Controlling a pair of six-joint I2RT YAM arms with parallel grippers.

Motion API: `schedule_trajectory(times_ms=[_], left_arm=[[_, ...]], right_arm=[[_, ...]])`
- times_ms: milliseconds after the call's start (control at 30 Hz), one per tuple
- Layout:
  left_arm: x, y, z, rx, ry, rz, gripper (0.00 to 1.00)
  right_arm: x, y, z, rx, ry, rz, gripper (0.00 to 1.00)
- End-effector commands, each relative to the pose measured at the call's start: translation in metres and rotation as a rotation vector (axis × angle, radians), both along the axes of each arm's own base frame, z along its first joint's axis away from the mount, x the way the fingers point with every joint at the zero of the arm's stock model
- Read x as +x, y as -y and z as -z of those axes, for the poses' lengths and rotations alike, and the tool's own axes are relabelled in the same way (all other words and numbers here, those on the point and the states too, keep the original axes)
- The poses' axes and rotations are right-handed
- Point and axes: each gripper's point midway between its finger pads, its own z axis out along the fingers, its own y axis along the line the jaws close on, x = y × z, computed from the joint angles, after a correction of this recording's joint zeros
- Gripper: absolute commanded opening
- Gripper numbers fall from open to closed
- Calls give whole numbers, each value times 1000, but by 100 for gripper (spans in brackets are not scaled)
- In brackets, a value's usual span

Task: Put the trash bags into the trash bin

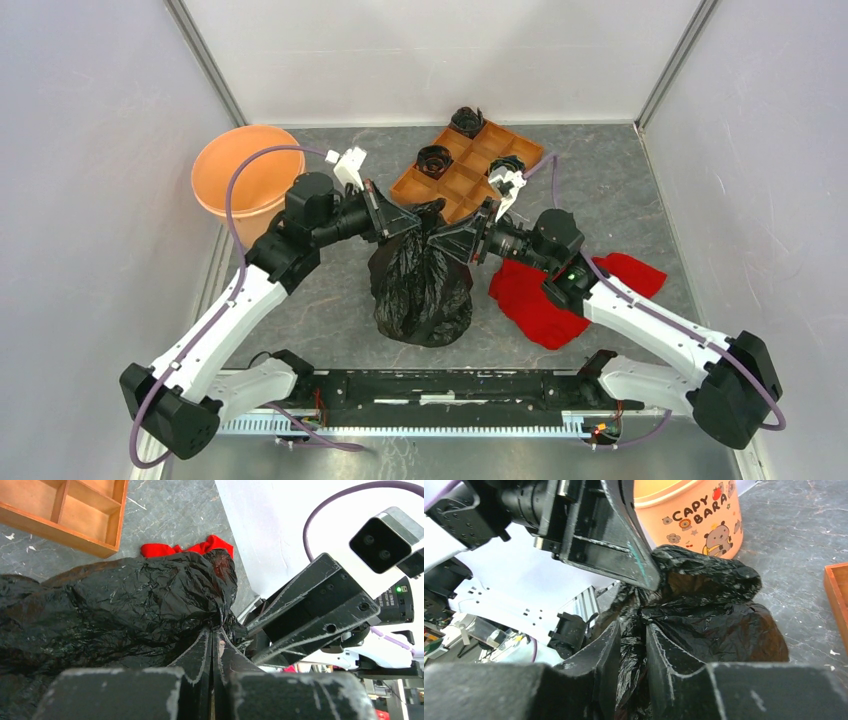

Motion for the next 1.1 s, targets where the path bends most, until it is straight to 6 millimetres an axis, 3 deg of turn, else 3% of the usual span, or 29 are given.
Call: schedule_trajectory(times_ms=[0, 100, 200, 333, 467, 533, 567, 600, 633, 667, 733, 767, 833, 867, 967, 1067], left_arm=[[0, 9, -6, -69, -23, 17, 2], [2, 10, -6, -69, -23, 14, 2], [3, 10, -6, -59, -22, 15, 2], [3, 9, -9, -73, -17, 8, 2], [0, 10, -9, -80, -25, 19, 2], [-3, 9, -12, -84, -16, 23, 4], [-4, 8, -14, -83, -9, 23, 8], [-5, 7, -16, -76, 0, 19, 15], [-6, 4, -19, -66, 11, 12, 25], [-5, 0, -20, -41, 27, -3, 36], [0, -18, -23, 62, 67, -73, 65], [11, -35, -29, 144, 113, -164, 79], [18, -68, -30, 278, 128, -303, 87], [27, -98, -26, 379, 124, -445, 92], [37, -161, -32, 589, 154, -707, 96], [49, -194, -37, 795, 172, -829, 100]], right_arm=[[-9, -7, -18, 76, 27, -52, 38], [-7, -13, -16, 47, 35, -26, 58], [8, -23, -1, -112, 46, 108, 87], [27, -23, 16, -228, 34, 321, 95], [38, -22, 15, -283, 80, 518, 96], [44, -20, 18, -325, 128, 595, 87], [47, -19, 21, -346, 146, 620, 76], [50, -15, 25, -358, 150, 647, 59], [51, -12, 26, -363, 154, 660, 35], [50, -8, 27, -367, 162, 665, 18], [46, 3, 29, -380, 184, 668, 1], [43, 11, 33, -394, 200, 667, 1], [39, 31, 46, -436, 225, 683, 1], [36, 44, 52, -452, 234, 700, 0], [28, 80, 67, -488, 237, 744, 0], [14, 103, 61, -469, 253, 729, 0]])
